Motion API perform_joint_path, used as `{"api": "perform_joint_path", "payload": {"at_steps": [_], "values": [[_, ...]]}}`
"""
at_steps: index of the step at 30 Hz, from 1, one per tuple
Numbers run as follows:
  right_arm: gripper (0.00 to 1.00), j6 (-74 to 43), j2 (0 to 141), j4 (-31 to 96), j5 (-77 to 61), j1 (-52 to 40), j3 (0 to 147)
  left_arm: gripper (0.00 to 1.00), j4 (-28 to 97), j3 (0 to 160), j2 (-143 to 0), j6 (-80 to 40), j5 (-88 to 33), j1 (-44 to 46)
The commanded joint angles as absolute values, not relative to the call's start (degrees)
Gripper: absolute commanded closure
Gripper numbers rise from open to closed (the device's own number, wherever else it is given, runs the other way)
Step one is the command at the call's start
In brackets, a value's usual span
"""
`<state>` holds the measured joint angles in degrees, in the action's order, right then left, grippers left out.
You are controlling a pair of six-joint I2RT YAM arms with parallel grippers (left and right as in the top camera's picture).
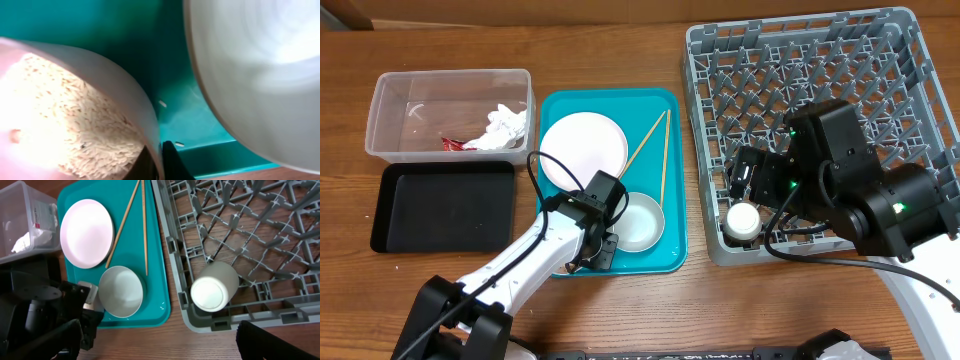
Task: Sort waste into correct bins and load items into the dishwasher
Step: 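Tip the pink bowl to pour rice onto the black tray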
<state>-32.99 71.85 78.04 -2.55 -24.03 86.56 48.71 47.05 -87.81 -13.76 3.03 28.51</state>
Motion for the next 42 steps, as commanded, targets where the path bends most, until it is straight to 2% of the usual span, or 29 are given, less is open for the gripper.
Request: {"api": "perform_joint_path", "payload": {"at_steps": [1,4,11,16,20,21,24,25,27,33,39,42], "values": [[0.0,-32.6,71.5,77.7,-2.0,-24.2,86.6,0.96,48.9,47.9,-88.3,-14.6,1.9,28.5],[0.0,-32.6,71.5,77.7,-2.0,-24.2,86.6,0.96,50.3,49.1,-88.2,-14.6,2.2,28.5],[0.0,-32.6,71.5,77.7,-2.0,-24.2,86.6,0.96,62.6,62.7,-86.6,-14.6,4.9,27.7],[0.0,-32.6,71.5,77.7,-2.0,-24.2,86.6,0.96,66.2,70.7,-83.3,-12.2,-4.1,22.1],[0.0,-32.6,71.5,77.7,-2.0,-24.2,86.6,0.96,66.0,71.2,-80.5,-8.3,-14.3,11.6],[0.0,-32.6,71.5,77.7,-2.0,-24.1,86.6,0.96,66.9,71.2,-80.3,-4.6,-20.1,4.6],[0.0,-32.6,71.5,77.7,-2.0,-24.2,86.6,0.96,67.0,70.0,-80.4,2.2,-31.4,-6.9],[0.0,-32.6,71.5,77.7,-2.0,-24.2,86.6,0.96,66.5,69.0,-81.0,6.2,-40.3,-14.2],[0.0,-32.6,71.5,77.7,-2.0,-24.2,86.6,0.96,65.2,67.8,-82.5,11.1,-51.6,-21.0],[0.0,-32.6,71.5,77.7,-2.0,-24.2,86.6,0.96,61.1,63.8,-91.5,20.1,-73.8,-35.0],[0.0,-32.6,71.5,77.7,-2.0,-24.1,86.6,0.96,61.1,63.8,-100.0,23.5,-84.6,-43.0],[0.0,-32.6,71.5,77.7,-2.0,-24.2,86.6,0.96,60.6,63.8,-103.2,24.2,-85.6,-46.6]]}}
